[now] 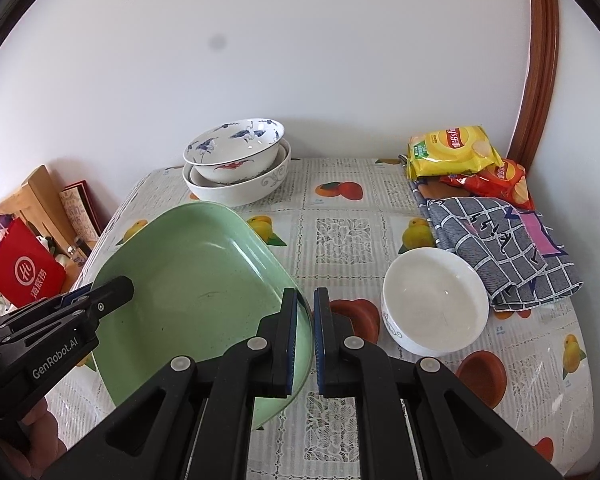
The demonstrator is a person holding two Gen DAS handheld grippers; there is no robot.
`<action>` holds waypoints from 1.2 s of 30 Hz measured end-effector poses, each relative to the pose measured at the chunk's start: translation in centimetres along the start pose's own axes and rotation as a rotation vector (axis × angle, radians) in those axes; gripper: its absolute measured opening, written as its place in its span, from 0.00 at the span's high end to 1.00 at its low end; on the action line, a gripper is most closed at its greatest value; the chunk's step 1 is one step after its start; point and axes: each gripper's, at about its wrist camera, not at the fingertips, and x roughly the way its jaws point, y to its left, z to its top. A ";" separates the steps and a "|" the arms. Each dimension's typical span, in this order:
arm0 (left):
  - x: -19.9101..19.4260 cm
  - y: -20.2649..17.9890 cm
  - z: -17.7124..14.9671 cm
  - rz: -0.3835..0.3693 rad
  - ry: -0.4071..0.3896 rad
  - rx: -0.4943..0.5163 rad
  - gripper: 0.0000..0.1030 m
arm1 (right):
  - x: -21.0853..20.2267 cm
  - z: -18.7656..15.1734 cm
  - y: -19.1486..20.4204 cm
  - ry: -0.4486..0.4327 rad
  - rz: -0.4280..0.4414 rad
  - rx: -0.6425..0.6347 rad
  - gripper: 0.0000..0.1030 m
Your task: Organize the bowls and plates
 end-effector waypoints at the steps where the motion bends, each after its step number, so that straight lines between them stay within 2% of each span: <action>1: 0.0 0.1 0.0 0.001 0.000 0.000 0.86 | 0.1 0.1 0.2 0.001 -0.001 -0.003 0.92; 36: 1.1 3.8 -1.0 0.021 0.035 -0.061 0.86 | 2.4 -0.4 3.1 0.040 0.023 -0.045 0.91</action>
